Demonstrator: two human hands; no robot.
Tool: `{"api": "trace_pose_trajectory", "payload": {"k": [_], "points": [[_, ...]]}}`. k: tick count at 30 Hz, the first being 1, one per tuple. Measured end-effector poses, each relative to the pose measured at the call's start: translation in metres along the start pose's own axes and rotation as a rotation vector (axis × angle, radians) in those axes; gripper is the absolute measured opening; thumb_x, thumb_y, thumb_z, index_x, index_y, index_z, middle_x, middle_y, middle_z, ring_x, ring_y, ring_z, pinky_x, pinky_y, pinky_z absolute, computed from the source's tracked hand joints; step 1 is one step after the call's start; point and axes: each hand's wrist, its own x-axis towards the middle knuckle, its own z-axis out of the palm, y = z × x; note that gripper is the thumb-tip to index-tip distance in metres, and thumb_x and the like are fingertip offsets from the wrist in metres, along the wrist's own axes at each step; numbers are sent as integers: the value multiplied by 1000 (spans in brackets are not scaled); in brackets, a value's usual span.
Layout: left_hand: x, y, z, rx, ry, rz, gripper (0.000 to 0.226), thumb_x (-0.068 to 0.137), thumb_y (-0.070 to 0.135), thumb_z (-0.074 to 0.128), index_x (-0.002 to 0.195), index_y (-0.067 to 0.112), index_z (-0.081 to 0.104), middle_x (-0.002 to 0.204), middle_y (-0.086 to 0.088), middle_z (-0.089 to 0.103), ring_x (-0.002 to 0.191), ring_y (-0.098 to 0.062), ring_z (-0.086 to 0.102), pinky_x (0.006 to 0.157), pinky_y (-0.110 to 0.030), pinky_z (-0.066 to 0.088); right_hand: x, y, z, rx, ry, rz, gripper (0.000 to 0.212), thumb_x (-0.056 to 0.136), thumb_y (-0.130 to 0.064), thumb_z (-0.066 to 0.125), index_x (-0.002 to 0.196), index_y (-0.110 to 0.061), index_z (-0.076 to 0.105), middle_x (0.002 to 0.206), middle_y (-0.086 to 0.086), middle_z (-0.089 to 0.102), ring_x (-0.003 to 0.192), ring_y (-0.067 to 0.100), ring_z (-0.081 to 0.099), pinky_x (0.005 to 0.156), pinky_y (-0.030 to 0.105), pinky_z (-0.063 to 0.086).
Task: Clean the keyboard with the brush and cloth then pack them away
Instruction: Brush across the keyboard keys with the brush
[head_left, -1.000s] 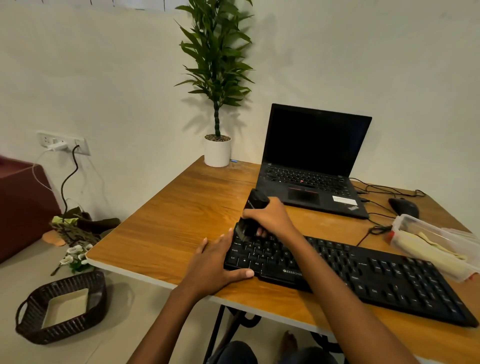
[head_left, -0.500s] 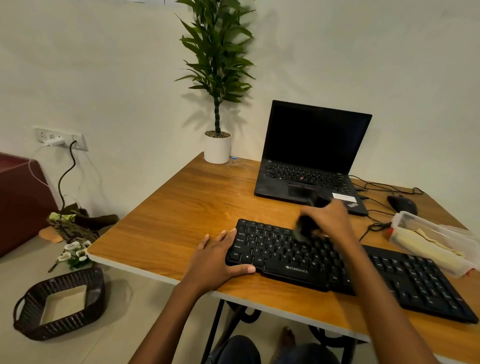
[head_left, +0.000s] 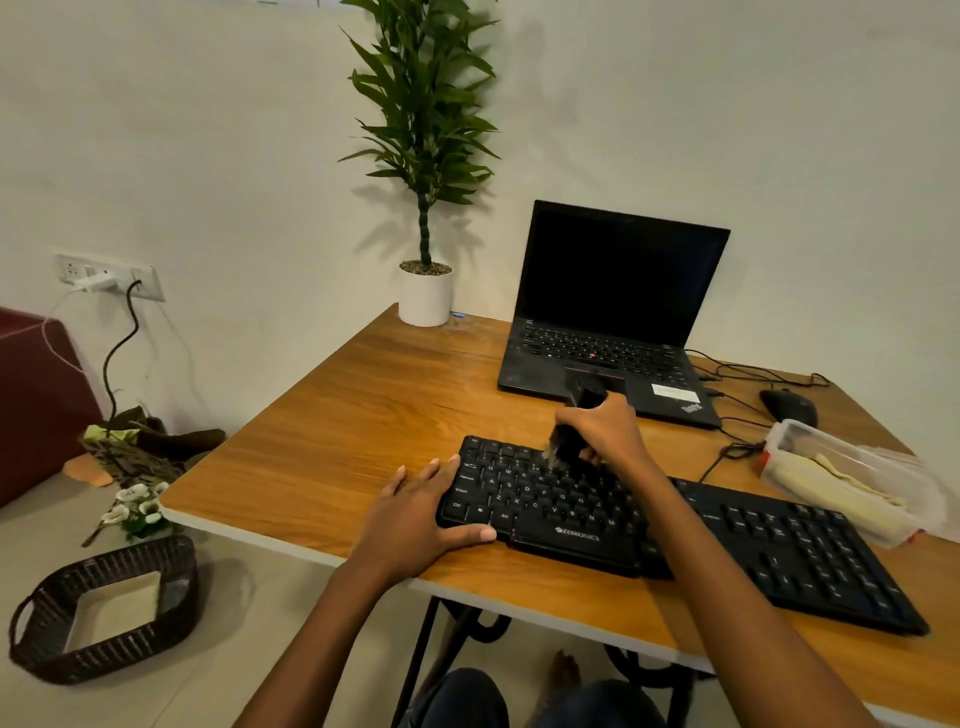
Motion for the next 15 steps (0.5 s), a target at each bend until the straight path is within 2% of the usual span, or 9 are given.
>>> {"api": "trace_pose_trajectory", "payload": {"k": [6,8,10,13,15], "points": [[1,1,-1,-2,-28,-30,143,27,104,2,150,29,5,157,3,16,144,-10,9,116,-28,0,-6,32,-48,-41,85,56,19,74,-21,68,70,-5,59,56,6,61,38,16,53,35,21,40],[-3,10,-5,-1,-34,-33,125,49,100,20,150,28,4,157,3,15,144,-13,9,116,-29,3,-7,44,-64,-26,117,78,20,74,-21,68,73,-3,60,59,9,63,38,17,53,35,21,40],[-5,15,-9,21,-27,-37,98,74,77,43,150,27,4,157,3,15,144,-13,8,116,-29,3,-8,57,-80,-27,140,108,20,76,-21,68,74,-3,60,61,10,63,40,17,53,37,22,41],[-8,18,-12,39,-29,-54,91,81,65,48,150,27,4,157,3,14,145,-14,8,116,-30,5,-9,72,-103,-74,184,170,21,77,-24,69,75,-6,57,64,9,62,44,17,54,40,23,42],[-8,20,-13,46,-28,-58,89,83,61,51,150,26,3,157,2,14,145,-15,8,116,-31,6,-9,79,-115,-121,237,191,22,76,-25,69,77,-6,58,68,10,63,50,20,57,47,28,48]]}}
